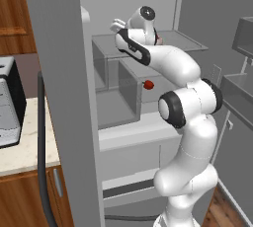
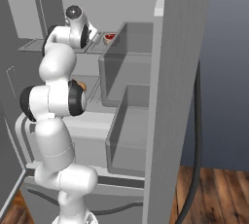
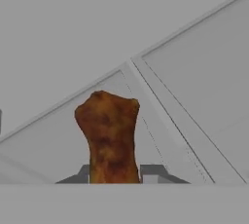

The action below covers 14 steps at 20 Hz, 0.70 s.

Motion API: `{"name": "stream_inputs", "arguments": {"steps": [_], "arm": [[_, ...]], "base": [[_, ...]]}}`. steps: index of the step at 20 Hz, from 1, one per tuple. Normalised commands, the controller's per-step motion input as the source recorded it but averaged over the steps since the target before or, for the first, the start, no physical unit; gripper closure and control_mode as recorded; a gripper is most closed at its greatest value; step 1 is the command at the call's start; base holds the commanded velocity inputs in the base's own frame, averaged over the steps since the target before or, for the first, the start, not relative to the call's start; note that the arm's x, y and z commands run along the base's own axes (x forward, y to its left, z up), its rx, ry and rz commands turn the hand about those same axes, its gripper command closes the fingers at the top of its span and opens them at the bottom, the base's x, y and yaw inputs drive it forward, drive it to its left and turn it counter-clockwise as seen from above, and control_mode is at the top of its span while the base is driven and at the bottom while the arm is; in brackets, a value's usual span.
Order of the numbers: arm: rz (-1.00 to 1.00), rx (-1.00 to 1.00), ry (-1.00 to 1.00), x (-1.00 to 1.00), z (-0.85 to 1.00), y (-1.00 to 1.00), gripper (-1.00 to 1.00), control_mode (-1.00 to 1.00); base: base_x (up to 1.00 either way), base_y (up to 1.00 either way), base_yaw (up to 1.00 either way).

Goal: Transport the chicken drumstick and onion to the fridge. Place the chicken drumstick on the rack containing meat and place the onion on the rack containing the vegetable, ensuring meats and vegetables are on different racks.

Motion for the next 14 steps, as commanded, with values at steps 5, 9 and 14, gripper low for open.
{"name": "stream_inputs", "arguments": {"steps": [5,9,14], "arm": [[0.0,0.04,0.0,0.0,-0.13,0.0,-1.0,-1.0],[0.0,0.0,-0.05,0.0,0.0,0.1,-1.0,-1.0],[0.0,0.0,-0.11,-0.05,0.0,0.08,-1.0,-1.0]], "base": [[0.0,0.0,0.0],[0.0,0.0,0.0],[0.0,0.0,0.0]]}}
